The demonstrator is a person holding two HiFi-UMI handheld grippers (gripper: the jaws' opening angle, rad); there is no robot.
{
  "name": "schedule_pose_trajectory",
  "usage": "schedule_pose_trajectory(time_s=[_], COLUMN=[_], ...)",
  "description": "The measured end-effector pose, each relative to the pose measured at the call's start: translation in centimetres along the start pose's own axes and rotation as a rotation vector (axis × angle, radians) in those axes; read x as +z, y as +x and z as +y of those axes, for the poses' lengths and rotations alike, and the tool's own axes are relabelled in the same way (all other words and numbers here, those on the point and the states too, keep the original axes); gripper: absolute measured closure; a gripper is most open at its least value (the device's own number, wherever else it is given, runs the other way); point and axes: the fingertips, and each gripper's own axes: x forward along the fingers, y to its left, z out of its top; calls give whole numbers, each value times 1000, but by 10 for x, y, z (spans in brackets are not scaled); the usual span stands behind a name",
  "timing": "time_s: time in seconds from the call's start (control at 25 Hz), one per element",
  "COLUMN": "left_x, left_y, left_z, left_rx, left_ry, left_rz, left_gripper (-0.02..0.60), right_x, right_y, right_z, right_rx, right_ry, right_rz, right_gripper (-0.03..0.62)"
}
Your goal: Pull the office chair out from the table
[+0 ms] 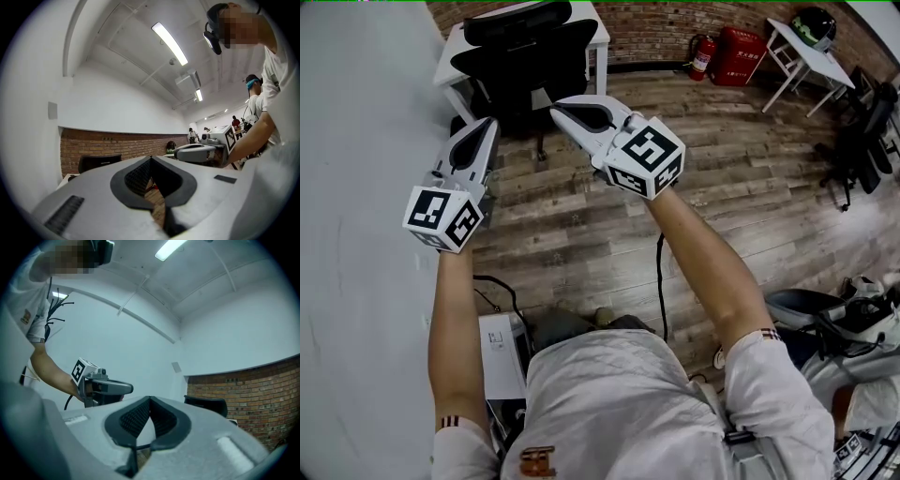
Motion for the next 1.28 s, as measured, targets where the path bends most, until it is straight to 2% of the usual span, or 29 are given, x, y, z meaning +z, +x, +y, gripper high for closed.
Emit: schedule_pose_trajectory(time_s=[0.32,0.6,0.96,1.28], left_x=[-6,-24,-38,-51], left_y=[23,62,107,130], left_z=[48,120,214,263], left_rx=[14,5,-49,-79], left_ry=[15,14,-4,3], left_rz=[-18,-29,-34,-20], left_gripper=[581,581,580,581], right_x=[-12,-27,-49,-64], right_y=[37,95,176,212], right_z=[-28,-76,-137,-173], right_rx=[16,-12,-72,-115], right_ry=[-18,-18,-14,-36], right_rz=[11,14,50,96], right_gripper=[592,592,592,592])
